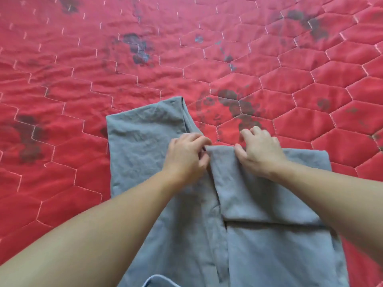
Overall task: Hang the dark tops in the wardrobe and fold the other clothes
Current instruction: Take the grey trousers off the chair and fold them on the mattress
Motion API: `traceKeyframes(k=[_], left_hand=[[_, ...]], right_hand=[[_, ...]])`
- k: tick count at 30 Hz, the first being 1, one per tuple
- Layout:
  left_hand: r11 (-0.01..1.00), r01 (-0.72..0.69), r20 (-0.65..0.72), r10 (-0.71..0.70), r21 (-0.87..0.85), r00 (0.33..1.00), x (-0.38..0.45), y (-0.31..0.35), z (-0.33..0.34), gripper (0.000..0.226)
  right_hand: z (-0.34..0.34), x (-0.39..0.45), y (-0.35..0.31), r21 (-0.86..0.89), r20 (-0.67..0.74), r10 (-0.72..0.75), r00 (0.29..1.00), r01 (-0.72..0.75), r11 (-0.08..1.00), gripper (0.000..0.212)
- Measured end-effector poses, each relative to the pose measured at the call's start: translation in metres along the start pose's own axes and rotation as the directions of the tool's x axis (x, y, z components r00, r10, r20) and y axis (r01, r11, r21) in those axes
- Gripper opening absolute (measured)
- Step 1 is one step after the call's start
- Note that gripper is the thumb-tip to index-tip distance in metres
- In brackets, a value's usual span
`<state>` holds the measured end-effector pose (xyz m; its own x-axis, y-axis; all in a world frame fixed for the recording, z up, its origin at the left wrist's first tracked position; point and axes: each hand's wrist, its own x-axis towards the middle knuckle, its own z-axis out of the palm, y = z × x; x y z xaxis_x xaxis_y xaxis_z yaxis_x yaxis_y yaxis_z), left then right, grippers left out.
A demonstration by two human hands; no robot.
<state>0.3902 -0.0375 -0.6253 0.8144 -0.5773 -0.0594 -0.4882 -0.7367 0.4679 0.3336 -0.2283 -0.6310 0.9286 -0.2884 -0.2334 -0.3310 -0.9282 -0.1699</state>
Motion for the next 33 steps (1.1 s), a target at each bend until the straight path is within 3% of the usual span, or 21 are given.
traceKeyframes(k=[4,9,12,15,17,20,23,25,28,31,33], left_hand=[[0.945,0.268,0.04,-0.28,0.188,0.959,0.019,-0.086,-0.044,0.05],[0.882,0.38,0.046,-0.407,0.278,0.912,0.047,-0.158,-0.08,0.068],[0.855,0.447,0.094,-0.484,0.263,0.87,0.062,-0.174,-0.09,0.073],[0.865,0.416,0.128,-0.464,0.282,0.877,0.067,-0.181,-0.097,0.06],[0.87,0.381,0.103,-0.43,0.313,0.897,0.067,-0.181,-0.102,0.041],[0.868,0.326,0.03,-0.362,0.375,0.932,0.056,-0.17,-0.104,0.011],[0.906,0.343,-0.004,-0.354,0.249,0.935,0.033,-0.162,-0.108,0.022],[0.922,0.345,-0.07,-0.337,0.179,0.939,0.01,-0.154,-0.114,0.027],[0.94,0.249,-0.097,-0.233,0.234,0.968,-0.039,-0.134,-0.119,0.033],[0.95,0.014,0.013,-0.019,0.31,1.0,-0.086,-0.106,-0.114,0.031],[0.94,-0.089,0.098,0.06,0.329,0.993,-0.112,-0.09,-0.106,0.031]], right_hand=[[-0.002,0.051,-0.069,0.315,0.114,-0.013,0.993,-0.023,0.949,0.044],[-0.004,0.119,-0.127,0.531,0.099,0.063,0.993,-0.107,0.841,0.077],[-0.01,0.155,-0.143,0.548,0.141,0.043,0.989,-0.114,0.828,0.064],[-0.018,0.172,-0.145,0.566,0.219,-0.013,0.976,-0.116,0.816,0.03],[-0.027,0.175,-0.146,0.501,0.21,-0.068,0.975,-0.048,0.864,0.016],[-0.044,0.17,-0.147,0.327,0.127,-0.254,0.959,0.202,0.923,0.01],[-0.064,0.153,-0.146,0.225,0.03,-0.4,0.916,0.384,0.896,0.004],[-0.071,0.129,-0.143,0.124,-0.042,-0.516,0.856,0.517,0.847,0.003],[-0.075,0.071,-0.131,-0.015,0.007,-0.71,0.705,0.71,0.704,0.01],[-0.073,0.009,-0.106,-0.134,0.111,-0.809,0.577,0.815,0.563,0.012],[-0.063,-0.026,-0.092,-0.174,0.182,-0.816,0.548,0.835,0.522,0.008]])
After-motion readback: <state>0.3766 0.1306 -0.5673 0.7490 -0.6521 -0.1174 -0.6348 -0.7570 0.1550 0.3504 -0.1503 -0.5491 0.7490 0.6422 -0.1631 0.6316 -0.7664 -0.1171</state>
